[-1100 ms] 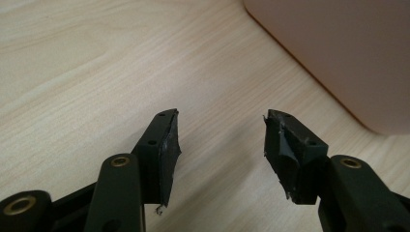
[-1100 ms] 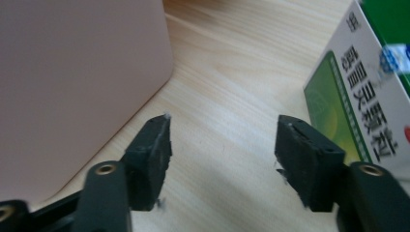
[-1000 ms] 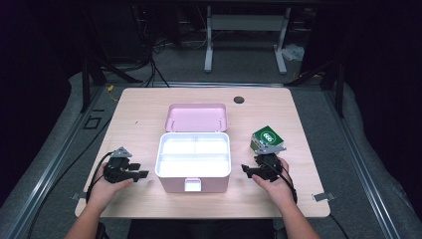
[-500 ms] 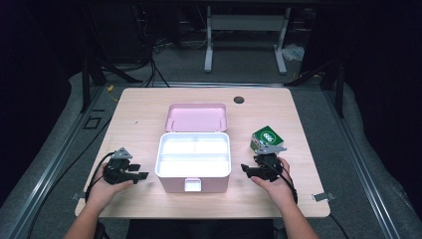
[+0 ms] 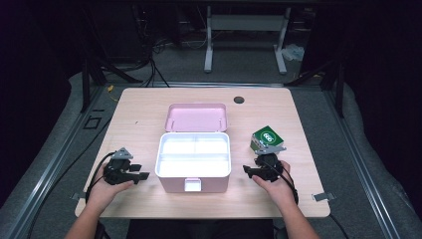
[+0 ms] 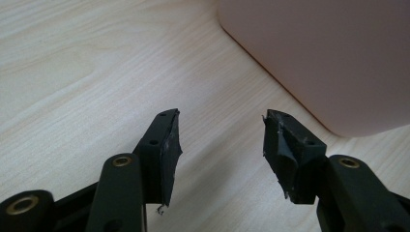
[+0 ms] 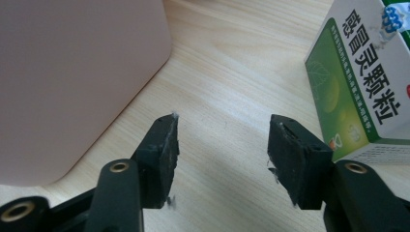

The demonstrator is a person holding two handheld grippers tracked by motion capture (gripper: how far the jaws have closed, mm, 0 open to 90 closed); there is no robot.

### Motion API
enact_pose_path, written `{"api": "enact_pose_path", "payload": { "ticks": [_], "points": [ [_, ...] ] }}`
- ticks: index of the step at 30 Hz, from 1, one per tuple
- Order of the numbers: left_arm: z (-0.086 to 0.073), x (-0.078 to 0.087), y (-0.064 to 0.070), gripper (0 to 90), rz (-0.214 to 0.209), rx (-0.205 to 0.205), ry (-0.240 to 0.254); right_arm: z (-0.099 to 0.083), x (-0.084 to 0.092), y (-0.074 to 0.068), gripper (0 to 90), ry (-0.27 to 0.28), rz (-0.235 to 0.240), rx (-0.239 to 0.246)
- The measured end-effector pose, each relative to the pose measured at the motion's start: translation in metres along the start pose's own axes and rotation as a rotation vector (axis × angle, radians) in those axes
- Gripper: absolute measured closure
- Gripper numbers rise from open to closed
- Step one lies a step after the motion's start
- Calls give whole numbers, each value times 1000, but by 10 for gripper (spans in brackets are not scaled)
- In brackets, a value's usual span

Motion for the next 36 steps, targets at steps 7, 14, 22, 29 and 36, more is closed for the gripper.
{"api": "enact_pose_path", "payload": {
  "ticks": [7, 14, 22, 29, 36],
  "points": [
    [4, 5, 2, 489, -22, -7, 1, 3, 7, -1, 473, 30, 15, -16],
    [12, 13, 4, 520, -13, -34, 3, 6, 10, -2, 488, 25, 15, 5],
    [29, 34, 6, 515, -6, -61, 28, 7, 12, -7, 488, 25, 0, 46],
    [47, 52, 7, 516, 14, -130, 13, 5, 9, -10, 489, 13, 6, 72],
    [67, 69, 12, 574, -9, -201, -7, 4, 8, -9, 496, 16, 9, 68]
  ]
}}
Point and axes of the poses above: each handheld gripper's, and its own axes: x roughly backward along the jaws, z roughly out of its top, y roughly to its right, the point moved 5 cm from there along -x, roughly forward along the jaws, and after that the axes turned 11 degrees about -y, right-handed, at the moved point
